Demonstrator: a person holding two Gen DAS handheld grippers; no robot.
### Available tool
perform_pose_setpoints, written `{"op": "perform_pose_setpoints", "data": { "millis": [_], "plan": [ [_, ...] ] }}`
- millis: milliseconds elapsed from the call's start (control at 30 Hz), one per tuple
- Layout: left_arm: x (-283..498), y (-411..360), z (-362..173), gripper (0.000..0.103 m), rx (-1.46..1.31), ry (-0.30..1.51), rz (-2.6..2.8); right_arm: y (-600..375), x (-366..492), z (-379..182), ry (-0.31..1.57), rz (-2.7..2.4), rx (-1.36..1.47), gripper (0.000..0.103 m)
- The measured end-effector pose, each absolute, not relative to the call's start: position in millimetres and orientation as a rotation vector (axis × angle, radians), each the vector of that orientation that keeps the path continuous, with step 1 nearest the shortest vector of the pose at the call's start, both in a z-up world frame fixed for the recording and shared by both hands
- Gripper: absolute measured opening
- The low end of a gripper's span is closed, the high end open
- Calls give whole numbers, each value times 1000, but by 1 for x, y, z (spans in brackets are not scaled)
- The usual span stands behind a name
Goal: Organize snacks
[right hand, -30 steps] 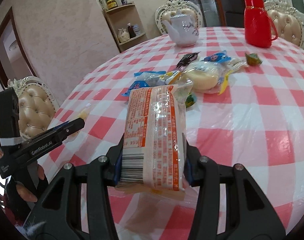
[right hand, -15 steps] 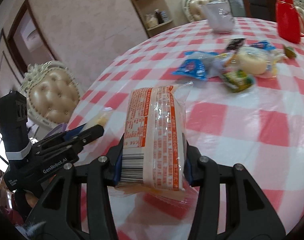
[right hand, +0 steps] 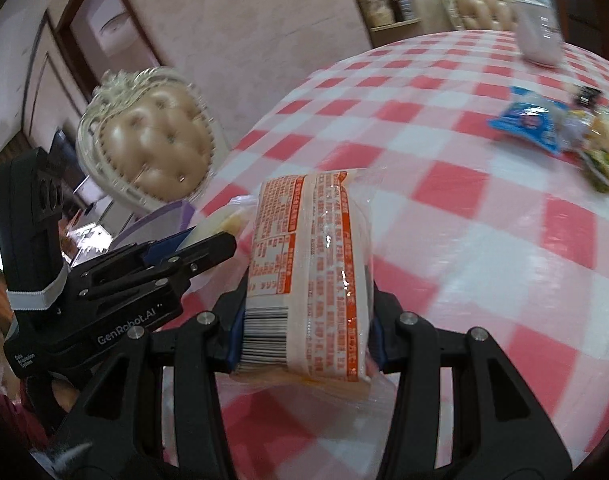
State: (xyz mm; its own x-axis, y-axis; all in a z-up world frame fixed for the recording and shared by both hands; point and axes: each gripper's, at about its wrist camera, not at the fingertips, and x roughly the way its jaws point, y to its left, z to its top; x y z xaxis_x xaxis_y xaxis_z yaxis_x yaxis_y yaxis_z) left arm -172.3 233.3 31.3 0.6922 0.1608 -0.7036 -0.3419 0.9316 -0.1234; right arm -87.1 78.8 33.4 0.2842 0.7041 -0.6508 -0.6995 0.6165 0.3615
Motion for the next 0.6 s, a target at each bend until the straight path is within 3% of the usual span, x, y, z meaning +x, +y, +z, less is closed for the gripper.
{"op": "perform_pose_setpoints", "data": {
  "millis": [600],
  "plan": [
    [-262,337,30,37,-348,730,605,193,-173,31,867,1243,-190,51]
  ]
}}
